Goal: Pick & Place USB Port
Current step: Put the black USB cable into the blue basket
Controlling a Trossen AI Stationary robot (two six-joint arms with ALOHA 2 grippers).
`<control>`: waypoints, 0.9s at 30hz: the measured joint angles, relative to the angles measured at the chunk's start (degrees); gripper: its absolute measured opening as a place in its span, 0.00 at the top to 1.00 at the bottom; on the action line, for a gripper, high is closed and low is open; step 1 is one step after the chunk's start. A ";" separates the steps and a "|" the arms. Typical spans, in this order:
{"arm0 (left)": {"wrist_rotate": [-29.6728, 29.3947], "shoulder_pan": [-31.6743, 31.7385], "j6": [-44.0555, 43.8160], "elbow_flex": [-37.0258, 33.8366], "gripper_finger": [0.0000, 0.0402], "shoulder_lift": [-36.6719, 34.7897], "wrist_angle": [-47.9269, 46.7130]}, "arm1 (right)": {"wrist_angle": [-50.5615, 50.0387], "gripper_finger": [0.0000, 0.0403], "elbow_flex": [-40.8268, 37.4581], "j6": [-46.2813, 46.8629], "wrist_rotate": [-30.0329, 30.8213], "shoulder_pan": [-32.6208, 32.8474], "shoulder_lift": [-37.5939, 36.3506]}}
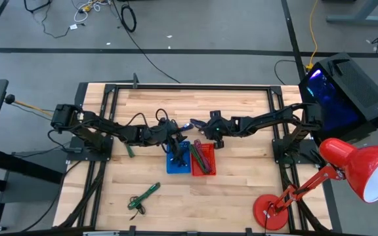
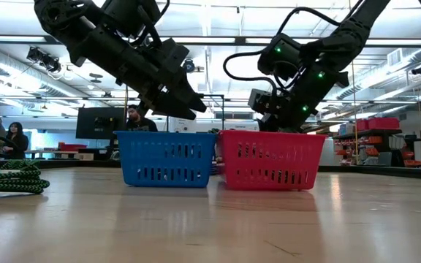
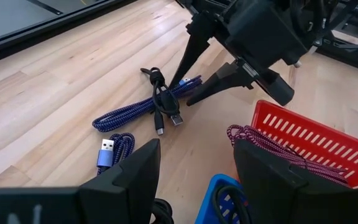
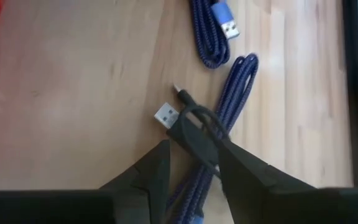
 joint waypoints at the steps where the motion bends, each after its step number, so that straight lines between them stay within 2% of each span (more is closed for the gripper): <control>1: 0.00 0.00 0.00 0.00 0.48 0.00 0.00 | 0.24 0.66 0.00 -0.23 0.19 0.00 0.00; 27: -0.22 0.37 -0.05 0.02 0.47 -0.07 0.02 | 0.88 0.66 0.00 -0.01 -4.09 -0.28 0.01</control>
